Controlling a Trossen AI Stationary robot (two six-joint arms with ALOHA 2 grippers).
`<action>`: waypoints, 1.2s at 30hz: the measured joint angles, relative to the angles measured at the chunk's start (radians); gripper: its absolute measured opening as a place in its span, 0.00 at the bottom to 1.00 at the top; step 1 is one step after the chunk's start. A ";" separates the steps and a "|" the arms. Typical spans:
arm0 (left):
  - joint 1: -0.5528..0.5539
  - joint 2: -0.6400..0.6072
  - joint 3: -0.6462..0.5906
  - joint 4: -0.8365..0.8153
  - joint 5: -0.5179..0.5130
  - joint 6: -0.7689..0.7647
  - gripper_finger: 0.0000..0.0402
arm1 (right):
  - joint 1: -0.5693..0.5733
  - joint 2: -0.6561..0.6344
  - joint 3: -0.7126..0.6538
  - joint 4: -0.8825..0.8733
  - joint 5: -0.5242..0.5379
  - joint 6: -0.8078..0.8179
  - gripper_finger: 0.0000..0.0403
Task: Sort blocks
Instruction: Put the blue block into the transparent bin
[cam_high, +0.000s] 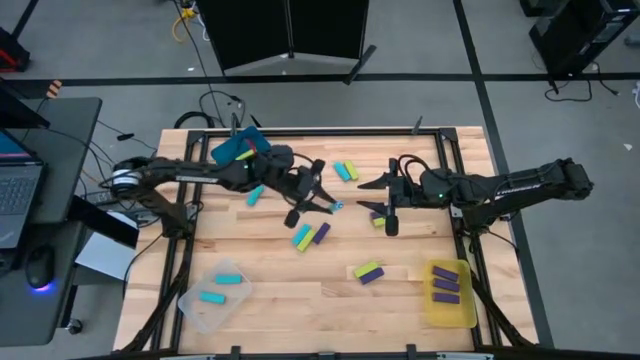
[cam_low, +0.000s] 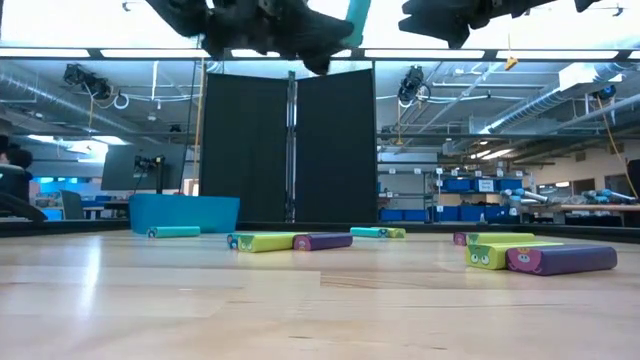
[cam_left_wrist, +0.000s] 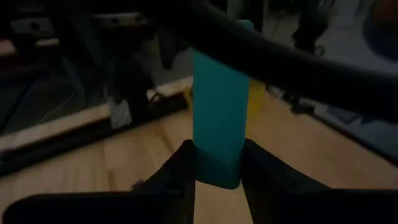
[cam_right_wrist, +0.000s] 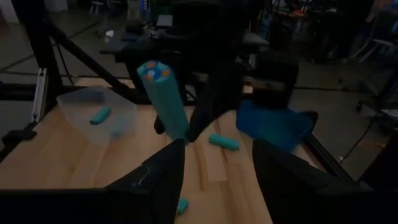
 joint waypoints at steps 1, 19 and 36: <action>-0.013 -0.020 0.000 -0.050 -0.036 0.016 0.26 | 0.000 0.000 0.000 -0.002 0.000 0.006 0.49; -0.413 -0.277 0.000 -0.744 -0.593 -0.144 0.26 | 0.002 0.086 0.000 -0.047 -0.001 0.048 0.48; -0.727 -0.322 -0.055 -1.126 -0.728 -0.686 0.26 | 0.001 0.306 0.000 0.100 -0.002 0.011 0.08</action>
